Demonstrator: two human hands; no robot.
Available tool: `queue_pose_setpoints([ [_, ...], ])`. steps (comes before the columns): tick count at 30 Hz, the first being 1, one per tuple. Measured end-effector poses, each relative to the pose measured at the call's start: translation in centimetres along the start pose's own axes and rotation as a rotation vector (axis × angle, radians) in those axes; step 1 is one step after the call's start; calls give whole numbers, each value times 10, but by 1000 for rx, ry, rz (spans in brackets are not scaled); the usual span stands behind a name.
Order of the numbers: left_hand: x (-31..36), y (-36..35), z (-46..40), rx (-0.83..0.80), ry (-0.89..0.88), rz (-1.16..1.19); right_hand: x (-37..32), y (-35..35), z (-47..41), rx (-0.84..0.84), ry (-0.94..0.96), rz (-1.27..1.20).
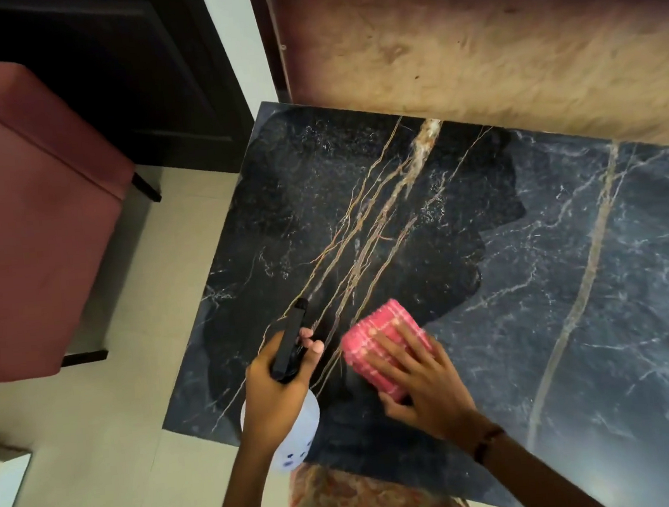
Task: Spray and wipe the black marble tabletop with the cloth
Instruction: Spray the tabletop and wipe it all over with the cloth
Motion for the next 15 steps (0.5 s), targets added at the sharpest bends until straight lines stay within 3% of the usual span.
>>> queue_pose_setpoints([
  [4, -12, 2, 11, 40, 34, -20, 52, 24, 4, 71, -196, -26],
  [7, -18, 5, 20, 93, 31, -15, 38, 36, -48, 80, -332, -25],
  [11, -22, 12, 32, 117, 27, -24, -36, 12, -58, 25, -132, -84],
  [15, -26, 22, 38, 91, 40, -20, -61, -15, 28, -27, 70, -45],
])
Point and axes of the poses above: each hand's wrist, its own z-axis away from the middle knuckle, its own y-axis out of the back of the hand, x = y × z, the point moved 3 cm from there along -z, towards the middle knuckle, and after that the axes turned 6 degrees about -z, right-handed, at the moved point
